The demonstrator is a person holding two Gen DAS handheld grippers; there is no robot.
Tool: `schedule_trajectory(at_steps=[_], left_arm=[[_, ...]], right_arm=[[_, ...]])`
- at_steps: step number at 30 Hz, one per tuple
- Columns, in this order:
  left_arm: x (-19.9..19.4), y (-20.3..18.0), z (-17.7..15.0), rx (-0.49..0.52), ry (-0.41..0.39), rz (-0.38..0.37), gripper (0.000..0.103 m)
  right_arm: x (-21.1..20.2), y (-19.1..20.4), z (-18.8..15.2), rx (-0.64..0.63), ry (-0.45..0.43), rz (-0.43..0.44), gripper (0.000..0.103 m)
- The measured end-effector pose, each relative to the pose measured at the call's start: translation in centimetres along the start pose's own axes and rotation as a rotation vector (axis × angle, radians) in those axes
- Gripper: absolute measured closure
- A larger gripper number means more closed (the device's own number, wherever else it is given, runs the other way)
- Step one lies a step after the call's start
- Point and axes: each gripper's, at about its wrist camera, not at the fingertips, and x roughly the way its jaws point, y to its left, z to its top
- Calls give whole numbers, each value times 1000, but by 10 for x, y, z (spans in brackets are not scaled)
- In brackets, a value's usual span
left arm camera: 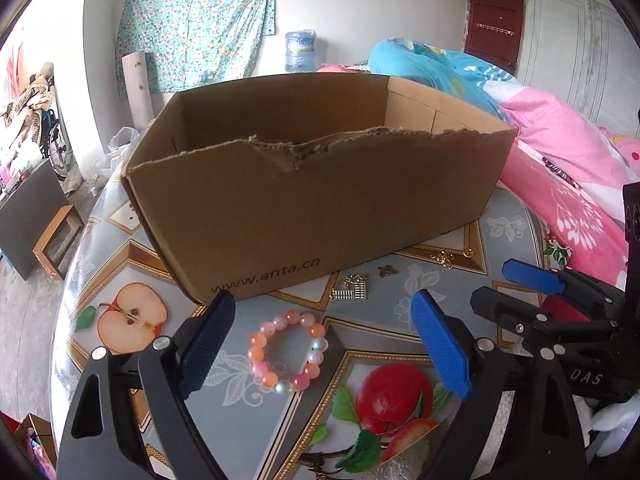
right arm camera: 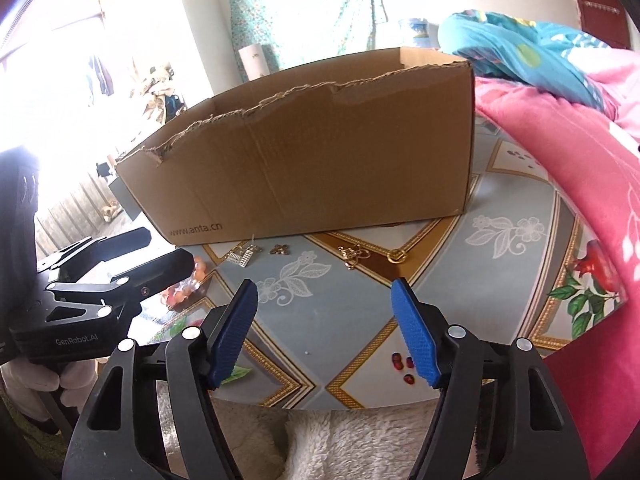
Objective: Organize jewelry
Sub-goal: 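Move the left tool to the gold abacus keychain and close on it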
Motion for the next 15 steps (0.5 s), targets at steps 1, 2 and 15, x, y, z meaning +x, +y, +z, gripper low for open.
schedule_trajectory(at_steps=[1,2,15], left_arm=[[1,-3,2,13,0,-19,21],[1,-6,2,25,3,-44,28],[38,-27,-6,76,123,-215,67]], right_arm=[[-1,-3,2,9,-2,1,43],[-2,-6,4,18,-3,4,46],[13,-29,19,70,28,-1,70]])
